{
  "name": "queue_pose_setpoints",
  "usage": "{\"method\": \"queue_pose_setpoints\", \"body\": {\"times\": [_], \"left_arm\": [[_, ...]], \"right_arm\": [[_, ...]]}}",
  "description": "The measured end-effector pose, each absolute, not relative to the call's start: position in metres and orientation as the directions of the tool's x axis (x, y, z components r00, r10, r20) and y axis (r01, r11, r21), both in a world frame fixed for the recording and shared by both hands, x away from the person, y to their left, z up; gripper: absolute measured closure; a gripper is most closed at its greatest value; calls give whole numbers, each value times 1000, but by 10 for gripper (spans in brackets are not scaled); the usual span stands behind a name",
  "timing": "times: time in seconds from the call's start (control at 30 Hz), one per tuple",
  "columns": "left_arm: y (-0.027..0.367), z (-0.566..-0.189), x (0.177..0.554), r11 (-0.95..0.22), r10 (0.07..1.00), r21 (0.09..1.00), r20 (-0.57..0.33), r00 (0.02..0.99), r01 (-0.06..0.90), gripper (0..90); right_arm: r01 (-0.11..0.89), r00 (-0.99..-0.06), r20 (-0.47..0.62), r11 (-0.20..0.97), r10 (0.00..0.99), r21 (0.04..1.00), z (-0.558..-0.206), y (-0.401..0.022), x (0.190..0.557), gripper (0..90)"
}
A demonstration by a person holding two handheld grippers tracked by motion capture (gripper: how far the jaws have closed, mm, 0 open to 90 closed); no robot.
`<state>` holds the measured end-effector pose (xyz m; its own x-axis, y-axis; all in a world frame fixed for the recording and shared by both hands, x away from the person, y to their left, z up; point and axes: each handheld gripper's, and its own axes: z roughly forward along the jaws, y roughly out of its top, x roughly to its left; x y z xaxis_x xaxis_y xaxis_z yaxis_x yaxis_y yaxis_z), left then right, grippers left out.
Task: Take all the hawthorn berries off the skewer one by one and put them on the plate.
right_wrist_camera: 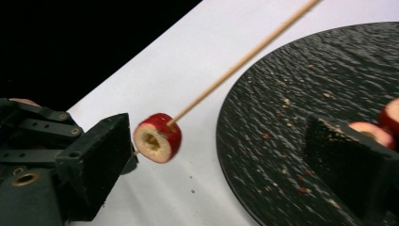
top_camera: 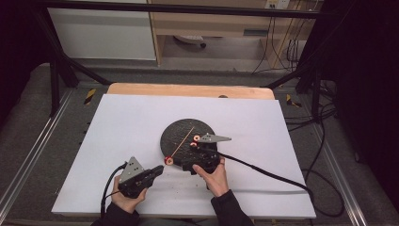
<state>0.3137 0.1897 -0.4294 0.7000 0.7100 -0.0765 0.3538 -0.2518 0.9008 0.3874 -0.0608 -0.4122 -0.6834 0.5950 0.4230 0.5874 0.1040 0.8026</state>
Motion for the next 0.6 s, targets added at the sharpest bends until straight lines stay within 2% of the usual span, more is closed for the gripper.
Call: {"method": "queue_pose_setpoints", "body": {"times": [0.6], "left_arm": [[185,-430,313,-254,709,901,-74,701,351,884]], "right_arm": [[619,-682,484,81,548,781,-420,-42,385,408]]}}
